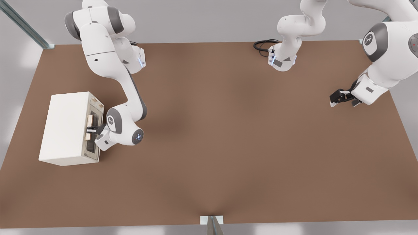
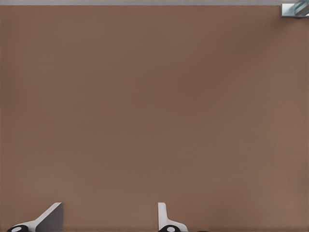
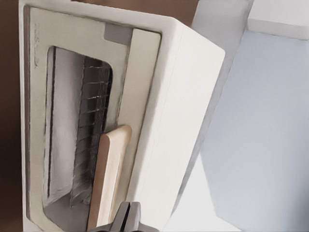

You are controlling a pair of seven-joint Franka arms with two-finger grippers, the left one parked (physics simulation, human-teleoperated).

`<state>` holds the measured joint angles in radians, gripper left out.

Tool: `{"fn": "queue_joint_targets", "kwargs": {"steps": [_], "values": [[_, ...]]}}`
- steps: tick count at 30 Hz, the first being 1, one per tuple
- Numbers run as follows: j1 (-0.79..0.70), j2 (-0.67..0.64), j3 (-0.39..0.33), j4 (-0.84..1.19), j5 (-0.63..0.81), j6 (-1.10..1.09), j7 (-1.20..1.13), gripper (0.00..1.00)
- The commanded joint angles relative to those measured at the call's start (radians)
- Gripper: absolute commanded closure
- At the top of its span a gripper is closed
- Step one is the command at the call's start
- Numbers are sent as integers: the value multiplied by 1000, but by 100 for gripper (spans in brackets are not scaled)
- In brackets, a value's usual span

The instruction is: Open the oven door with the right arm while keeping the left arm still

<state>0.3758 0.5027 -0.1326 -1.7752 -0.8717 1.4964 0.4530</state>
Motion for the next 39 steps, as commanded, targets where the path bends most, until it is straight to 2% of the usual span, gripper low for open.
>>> {"fn": "queue_joint_targets", "kwargs": {"steps": [1,21,27,29,30,31,32,33,34,35,36,38,39], "values": [[0,-1,-1,-16,-33,47,368,100],[-8,20,-18,-73,-41,54,369,100],[54,14,-1,-63,-32,53,452,100],[58,13,62,20,129,53,438,100],[58,7,99,75,218,51,431,87],[57,-33,148,149,253,42,412,45],[9,-127,157,181,455,60,235,34],[-70,-179,156,267,781,71,-81,11],[-118,-233,157,344,823,59,-341,4],[-149,-280,159,424,830,-16,-468,1],[-155,-277,148,500,858,-128,-468,1],[-164,-251,133,569,907,-185,-513,4],[-163,-245,85,569,938,-180,-548,1]]}}
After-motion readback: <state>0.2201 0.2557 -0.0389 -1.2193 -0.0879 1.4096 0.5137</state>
